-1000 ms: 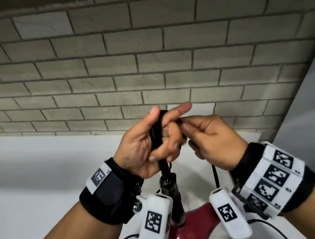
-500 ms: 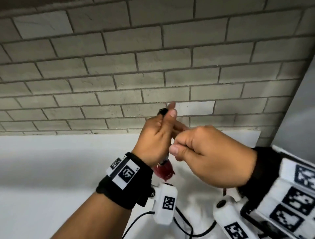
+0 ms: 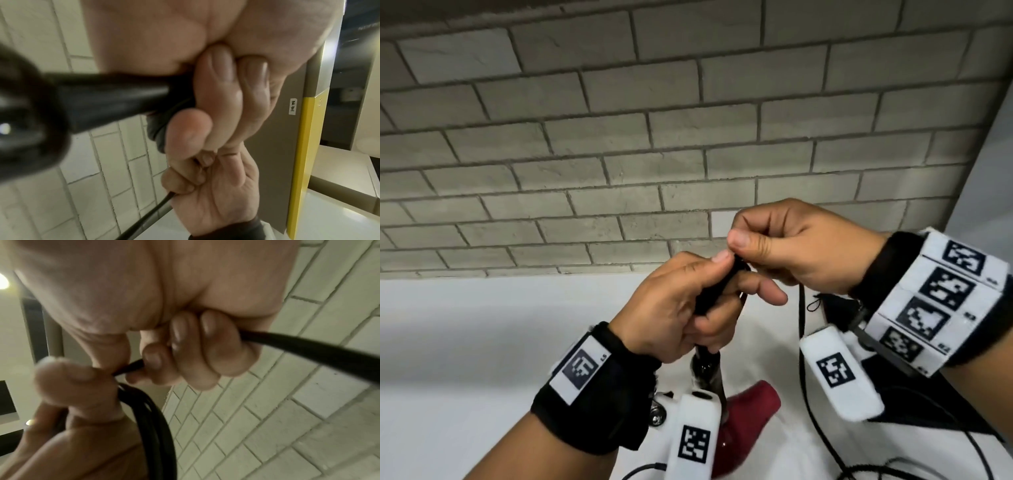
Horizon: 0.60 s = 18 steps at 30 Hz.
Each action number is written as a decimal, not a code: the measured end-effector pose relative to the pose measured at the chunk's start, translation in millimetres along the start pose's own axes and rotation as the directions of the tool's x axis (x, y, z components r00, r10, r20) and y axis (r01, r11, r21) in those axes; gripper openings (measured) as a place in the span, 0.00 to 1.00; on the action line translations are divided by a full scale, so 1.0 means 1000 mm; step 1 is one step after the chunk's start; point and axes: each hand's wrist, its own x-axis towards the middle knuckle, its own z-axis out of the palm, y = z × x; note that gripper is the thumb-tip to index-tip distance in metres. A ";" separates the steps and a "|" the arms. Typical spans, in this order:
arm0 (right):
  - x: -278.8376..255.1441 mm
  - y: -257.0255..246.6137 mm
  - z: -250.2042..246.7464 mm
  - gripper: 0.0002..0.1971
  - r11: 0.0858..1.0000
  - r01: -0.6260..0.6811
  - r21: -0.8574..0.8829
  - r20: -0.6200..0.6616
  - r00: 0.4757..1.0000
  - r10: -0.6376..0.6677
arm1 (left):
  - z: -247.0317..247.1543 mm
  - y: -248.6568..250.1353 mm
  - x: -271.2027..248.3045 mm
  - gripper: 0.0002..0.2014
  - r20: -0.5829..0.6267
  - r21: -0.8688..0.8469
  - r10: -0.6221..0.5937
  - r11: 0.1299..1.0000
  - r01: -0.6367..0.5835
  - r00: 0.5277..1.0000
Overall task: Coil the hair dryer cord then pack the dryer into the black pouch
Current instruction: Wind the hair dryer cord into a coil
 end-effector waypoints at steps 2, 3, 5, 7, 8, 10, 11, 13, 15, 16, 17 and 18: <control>-0.001 0.003 0.005 0.15 0.999 0.030 0.039 -0.044 0.999 -0.028 | -0.001 0.001 -0.002 0.34 0.023 -0.005 -0.021 1.000 0.021 1.000; 0.000 0.002 0.005 0.16 0.998 0.042 0.040 -0.052 0.998 -0.040 | -0.001 0.001 -0.004 0.33 0.020 0.011 -0.035 0.999 0.035 0.999; 0.001 -0.006 0.006 0.20 0.998 0.049 0.039 -0.029 0.998 -0.048 | 0.001 0.002 -0.007 0.30 -0.008 0.079 -0.066 0.995 0.067 0.998; 0.001 -0.014 0.006 0.21 0.997 0.039 0.074 0.011 0.999 -0.039 | 0.002 0.003 -0.009 0.29 -0.025 0.135 -0.079 0.987 0.081 0.997; 0.001 -0.017 0.005 0.22 0.994 0.015 0.106 0.023 1.000 -0.018 | 0.002 0.004 -0.010 0.30 -0.029 0.145 -0.081 0.986 0.085 0.996; -0.001 -0.019 0.002 0.22 0.998 -0.010 0.061 0.034 0.999 0.008 | 0.001 0.007 -0.013 0.33 -0.042 0.128 -0.082 0.988 0.087 0.996; -0.002 -0.019 -0.001 0.21 0.999 0.018 -0.036 0.031 0.999 -0.017 | 0.000 0.008 -0.014 0.33 -0.052 0.117 -0.075 0.990 0.081 0.996; -0.006 -0.025 -0.006 0.13 0.958 0.135 -0.253 0.045 0.991 -0.127 | 0.000 0.008 -0.016 0.30 -0.074 0.119 -0.043 0.992 0.051 0.996; -0.009 -0.034 -0.010 0.06 0.879 0.219 -0.423 0.067 0.975 -0.210 | 0.001 0.008 -0.017 0.25 -0.095 0.133 -0.012 0.991 0.024 0.995; -0.010 -0.040 -0.010 0.06 0.818 0.254 -0.516 0.081 0.965 -0.249 | 0.001 0.008 -0.016 0.24 -0.096 0.141 -0.004 0.990 0.018 0.995; -0.010 -0.044 -0.010 0.07 0.752 0.280 -0.597 0.104 0.956 -0.273 | 0.002 0.009 -0.016 0.23 -0.095 0.150 0.001 0.989 0.013 0.995; -0.010 -0.047 -0.011 0.09 0.703 0.286 -0.651 0.131 0.955 -0.268 | 0.002 0.010 -0.017 0.23 -0.094 0.163 0.006 0.987 0.010 0.996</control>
